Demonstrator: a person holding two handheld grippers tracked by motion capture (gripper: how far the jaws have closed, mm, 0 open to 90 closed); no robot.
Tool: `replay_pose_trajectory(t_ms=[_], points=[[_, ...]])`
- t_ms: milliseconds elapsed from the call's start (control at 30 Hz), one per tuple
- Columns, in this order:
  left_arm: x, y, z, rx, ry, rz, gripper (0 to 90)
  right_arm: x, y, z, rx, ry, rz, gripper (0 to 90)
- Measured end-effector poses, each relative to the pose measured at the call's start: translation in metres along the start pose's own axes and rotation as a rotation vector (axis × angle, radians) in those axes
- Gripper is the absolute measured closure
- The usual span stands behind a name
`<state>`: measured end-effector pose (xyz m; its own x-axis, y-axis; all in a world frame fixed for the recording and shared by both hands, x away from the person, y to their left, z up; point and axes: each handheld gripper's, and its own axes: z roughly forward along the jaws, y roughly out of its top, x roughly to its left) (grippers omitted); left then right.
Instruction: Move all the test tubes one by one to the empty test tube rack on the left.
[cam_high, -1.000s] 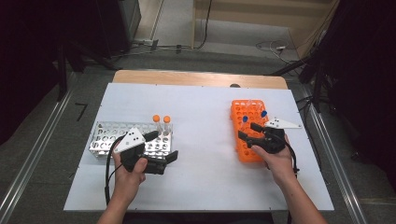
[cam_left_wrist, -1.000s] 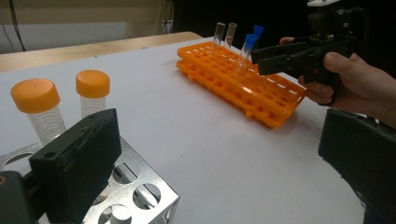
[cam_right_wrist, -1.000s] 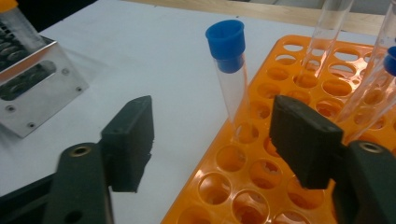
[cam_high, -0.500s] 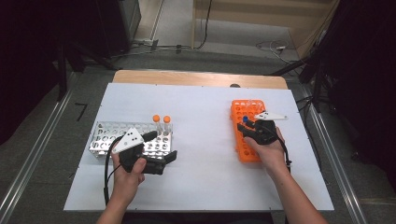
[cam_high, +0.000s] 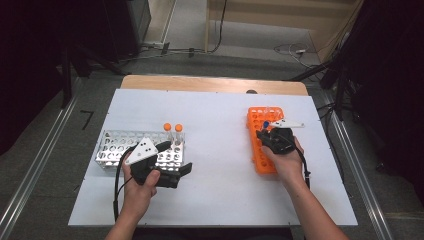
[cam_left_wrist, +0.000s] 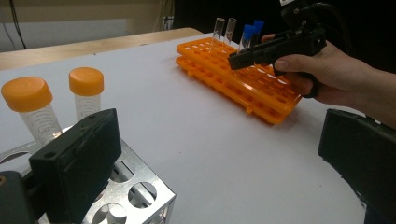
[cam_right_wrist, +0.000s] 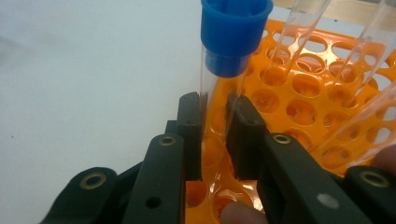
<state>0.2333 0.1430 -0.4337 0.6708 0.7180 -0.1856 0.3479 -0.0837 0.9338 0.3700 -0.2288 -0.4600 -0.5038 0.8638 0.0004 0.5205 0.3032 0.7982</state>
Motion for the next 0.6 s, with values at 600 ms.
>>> replay_pose_trajectory(t_ms=[600], points=[[-0.009,0.004,0.006,-0.017,-0.045,0.039,0.0,0.007,-0.005,-0.052,-0.225,0.091,-0.050,74.6]])
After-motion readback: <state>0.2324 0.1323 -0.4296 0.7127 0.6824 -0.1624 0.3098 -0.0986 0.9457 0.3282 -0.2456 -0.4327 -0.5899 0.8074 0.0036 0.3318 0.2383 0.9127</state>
